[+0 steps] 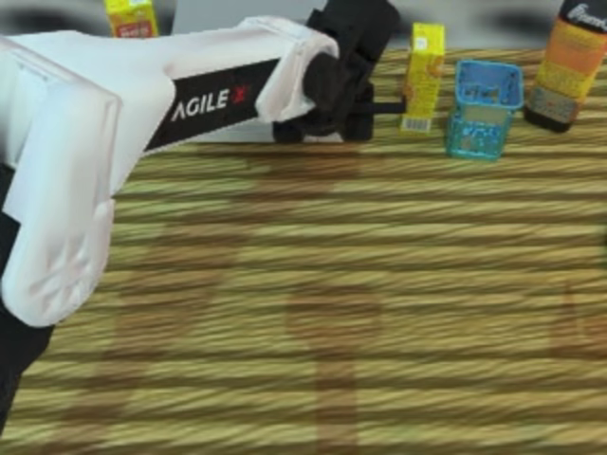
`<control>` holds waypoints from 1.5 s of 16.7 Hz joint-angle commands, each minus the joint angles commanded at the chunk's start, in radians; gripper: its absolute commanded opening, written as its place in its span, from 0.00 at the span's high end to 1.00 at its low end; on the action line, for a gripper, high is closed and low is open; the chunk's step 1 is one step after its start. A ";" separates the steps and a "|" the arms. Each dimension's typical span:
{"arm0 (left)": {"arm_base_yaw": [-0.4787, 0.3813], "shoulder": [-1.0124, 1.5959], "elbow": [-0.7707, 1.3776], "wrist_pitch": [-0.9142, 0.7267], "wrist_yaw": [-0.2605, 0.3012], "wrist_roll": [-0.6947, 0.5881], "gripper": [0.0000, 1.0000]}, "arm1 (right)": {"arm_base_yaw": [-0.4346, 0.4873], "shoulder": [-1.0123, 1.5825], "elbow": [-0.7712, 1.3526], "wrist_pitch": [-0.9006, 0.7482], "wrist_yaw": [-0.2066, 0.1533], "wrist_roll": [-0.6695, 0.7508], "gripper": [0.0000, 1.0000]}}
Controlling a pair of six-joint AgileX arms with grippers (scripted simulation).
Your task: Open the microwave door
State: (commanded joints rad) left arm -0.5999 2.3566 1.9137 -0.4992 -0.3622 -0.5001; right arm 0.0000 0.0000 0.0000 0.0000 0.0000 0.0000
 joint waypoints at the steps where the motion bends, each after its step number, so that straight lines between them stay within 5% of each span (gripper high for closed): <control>1: 0.000 0.000 0.000 0.000 0.000 0.000 1.00 | 0.000 0.000 0.000 0.000 0.000 0.000 0.00; 8: -0.032 -0.093 -0.160 0.055 -0.020 -0.027 1.00 | 0.000 0.000 0.000 0.000 0.000 0.000 0.00; 25: -0.032 -0.096 -0.163 0.057 -0.020 -0.028 1.00 | 0.000 0.000 0.000 0.000 0.000 0.000 0.00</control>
State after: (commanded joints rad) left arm -0.6320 2.2607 1.7502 -0.4421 -0.3824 -0.5286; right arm 0.0000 0.0000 0.0000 0.0000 0.0000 0.0000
